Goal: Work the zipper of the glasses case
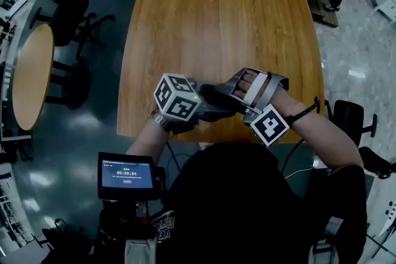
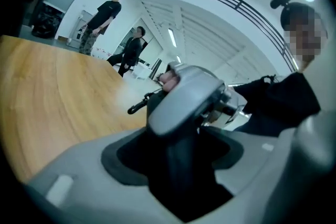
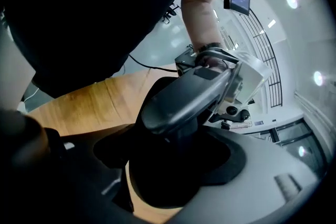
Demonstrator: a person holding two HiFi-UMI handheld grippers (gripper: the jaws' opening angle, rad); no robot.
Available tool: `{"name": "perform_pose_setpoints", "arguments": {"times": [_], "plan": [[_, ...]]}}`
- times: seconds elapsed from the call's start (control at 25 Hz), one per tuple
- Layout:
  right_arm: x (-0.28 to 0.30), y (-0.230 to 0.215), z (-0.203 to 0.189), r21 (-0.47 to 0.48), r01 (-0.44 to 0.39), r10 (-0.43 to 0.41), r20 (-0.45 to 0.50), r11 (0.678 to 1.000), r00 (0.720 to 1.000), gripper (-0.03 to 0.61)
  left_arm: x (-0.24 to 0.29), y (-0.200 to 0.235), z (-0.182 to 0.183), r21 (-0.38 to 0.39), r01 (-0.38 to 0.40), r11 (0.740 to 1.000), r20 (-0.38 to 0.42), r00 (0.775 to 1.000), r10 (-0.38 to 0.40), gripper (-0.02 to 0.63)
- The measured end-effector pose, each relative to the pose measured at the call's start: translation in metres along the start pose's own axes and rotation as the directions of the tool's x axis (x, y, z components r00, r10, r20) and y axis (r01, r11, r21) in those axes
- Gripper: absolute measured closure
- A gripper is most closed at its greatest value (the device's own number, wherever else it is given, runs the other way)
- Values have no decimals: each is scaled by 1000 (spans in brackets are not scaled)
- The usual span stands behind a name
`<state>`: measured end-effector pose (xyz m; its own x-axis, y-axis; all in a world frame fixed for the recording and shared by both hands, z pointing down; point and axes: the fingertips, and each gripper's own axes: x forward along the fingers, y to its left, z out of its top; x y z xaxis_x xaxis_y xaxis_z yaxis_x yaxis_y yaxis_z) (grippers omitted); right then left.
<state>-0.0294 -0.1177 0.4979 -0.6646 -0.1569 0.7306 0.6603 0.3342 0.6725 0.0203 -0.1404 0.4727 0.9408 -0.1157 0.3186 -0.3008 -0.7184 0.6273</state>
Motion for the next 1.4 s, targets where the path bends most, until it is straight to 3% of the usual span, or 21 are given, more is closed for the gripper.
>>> {"name": "perform_pose_setpoints", "arguments": {"times": [0.04,0.2,0.32,0.4,0.44,0.52,0.56,0.64,0.76,0.88,0.96,1.04,1.12,1.2,1.32,1.4], "plan": [[-1,0,0,10,8,-8,0,1000,1000,221,-1,-1,0,-7,2,1000,19,1000,-2,327],[-17,-15,0,62,69,-70,17,996,997,199,-14,-6,8,-48,17,999,138,990,-10,331],[-44,-28,-11,224,117,-133,56,967,990,190,-25,-6,12,-56,18,998,201,980,-7,331],[-66,-39,-21,398,126,-181,104,908,978,194,-36,-7,9,-24,0,1000,204,979,5,333],[-76,-45,-24,488,116,-207,137,865,969,231,-42,-9,7,15,-19,1000,193,981,16,333],[-94,-59,-27,622,64,-250,217,781,944,282,-51,-18,2,144,-62,988,148,988,40,331],[-101,-65,-26,656,30,-262,259,754,930,329,-54,-24,0,225,-77,971,115,992,52,333],[-108,-71,-20,684,-40,-256,326,729,910,392,-55,-37,-3,370,-77,926,46,997,65,333],[-108,-68,0,669,-170,-170,412,724,895,424,-55,-48,-11,533,-41,845,-34,997,70,333],[-104,-59,17,629,-317,-57,500,710,864,430,-55,-46,-24,688,-42,725,-120,978,170,334],[-108,-58,23,626,-414,-29,572,661,820,428,-56,-39,-29,776,-52,628,-164,946,281,334],[-112,-59,27,640,-488,-27,621,594,783,428,-57,-32,-31,835,-53,548,-182,913,365,334],[-107,-60,27,662,-506,-30,623,553,782,422,-58,-29,-30,862,-53,504,-178,900,398,334],[-96,-60,26,683,-500,-31,605,532,795,419,-57,-30,-29,874,-62,482,-159,901,403,336],[-81,-54,26,695,-499,-12,590,517,808,417,-56,-25,-31,904,-63,422,-150,879,453,336],[-74,-50,25,698,-487,-1,572,525,820,418,-57,-19,-34,921,-57,386,-153,857,491,334]]}}
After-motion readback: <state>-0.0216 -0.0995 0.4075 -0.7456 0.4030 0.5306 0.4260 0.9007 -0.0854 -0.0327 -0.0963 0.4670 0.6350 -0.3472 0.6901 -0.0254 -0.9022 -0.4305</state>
